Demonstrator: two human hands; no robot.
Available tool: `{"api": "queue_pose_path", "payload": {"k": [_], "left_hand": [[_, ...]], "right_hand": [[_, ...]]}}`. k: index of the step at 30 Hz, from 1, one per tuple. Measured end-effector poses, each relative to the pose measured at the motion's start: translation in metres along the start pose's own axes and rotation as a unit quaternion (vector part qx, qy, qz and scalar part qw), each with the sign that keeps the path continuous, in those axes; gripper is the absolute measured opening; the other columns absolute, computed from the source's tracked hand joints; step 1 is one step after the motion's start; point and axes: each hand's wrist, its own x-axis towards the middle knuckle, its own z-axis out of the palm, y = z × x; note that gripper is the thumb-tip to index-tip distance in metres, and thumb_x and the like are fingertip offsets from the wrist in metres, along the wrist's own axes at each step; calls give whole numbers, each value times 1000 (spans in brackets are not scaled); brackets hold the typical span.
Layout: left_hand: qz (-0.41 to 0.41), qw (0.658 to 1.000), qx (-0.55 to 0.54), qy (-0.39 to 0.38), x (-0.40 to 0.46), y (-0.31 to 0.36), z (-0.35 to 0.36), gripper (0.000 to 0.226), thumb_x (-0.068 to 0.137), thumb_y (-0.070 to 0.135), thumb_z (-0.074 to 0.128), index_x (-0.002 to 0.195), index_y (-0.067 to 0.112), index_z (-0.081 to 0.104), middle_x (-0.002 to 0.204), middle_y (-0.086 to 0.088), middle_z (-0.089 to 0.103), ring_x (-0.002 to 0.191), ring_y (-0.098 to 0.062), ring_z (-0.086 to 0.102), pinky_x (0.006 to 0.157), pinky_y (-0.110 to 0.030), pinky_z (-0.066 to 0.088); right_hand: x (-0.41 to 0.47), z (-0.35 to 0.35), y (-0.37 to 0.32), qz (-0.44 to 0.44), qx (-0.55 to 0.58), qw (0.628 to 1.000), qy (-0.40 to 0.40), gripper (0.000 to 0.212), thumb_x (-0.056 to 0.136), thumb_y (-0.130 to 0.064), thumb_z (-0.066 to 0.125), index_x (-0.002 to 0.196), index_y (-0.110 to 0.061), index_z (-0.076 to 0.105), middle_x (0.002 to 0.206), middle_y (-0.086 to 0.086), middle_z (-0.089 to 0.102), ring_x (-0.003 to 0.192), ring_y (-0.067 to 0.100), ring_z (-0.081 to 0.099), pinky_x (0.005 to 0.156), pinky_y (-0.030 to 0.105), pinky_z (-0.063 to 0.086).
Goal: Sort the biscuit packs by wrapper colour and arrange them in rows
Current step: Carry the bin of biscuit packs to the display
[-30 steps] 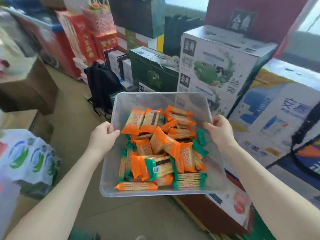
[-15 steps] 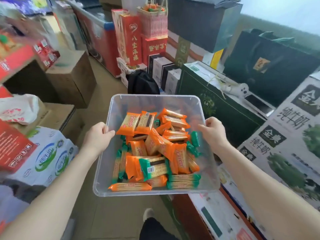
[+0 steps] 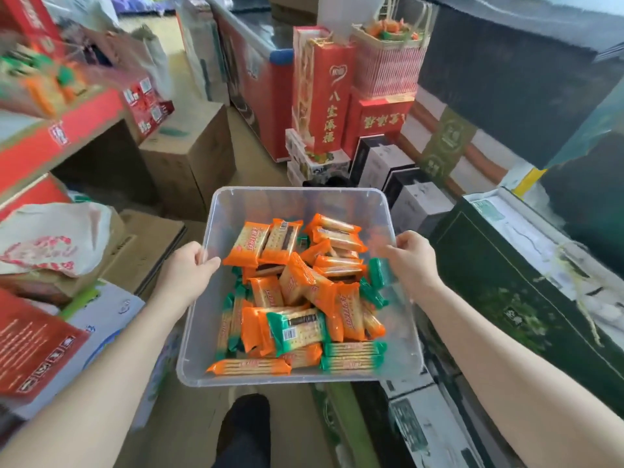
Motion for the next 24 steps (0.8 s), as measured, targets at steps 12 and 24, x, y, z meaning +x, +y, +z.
{"api": "queue_pose_path", "payload": {"k": [12, 24], "left_hand": [[-40, 999, 15, 33, 252, -15, -53, 37, 88, 12, 57, 64, 11, 29, 61, -7, 32, 56, -20, 32, 51, -29, 24], [-132, 985, 60, 94, 507, -20, -51, 31, 89, 21, 58, 66, 12, 40, 66, -5, 45, 61, -16, 43, 49, -27, 27]], "right_hand": [[180, 178, -146, -27, -2, 999, -29, 20, 78, -22, 63, 83, -3, 59, 76, 5, 57, 68, 17, 51, 60, 30, 43], [421, 333, -291, -85, -9, 988, -131, 15, 73, -16, 65, 72, -5, 55, 67, 4, 52, 58, 16, 44, 51, 27, 35]]}}
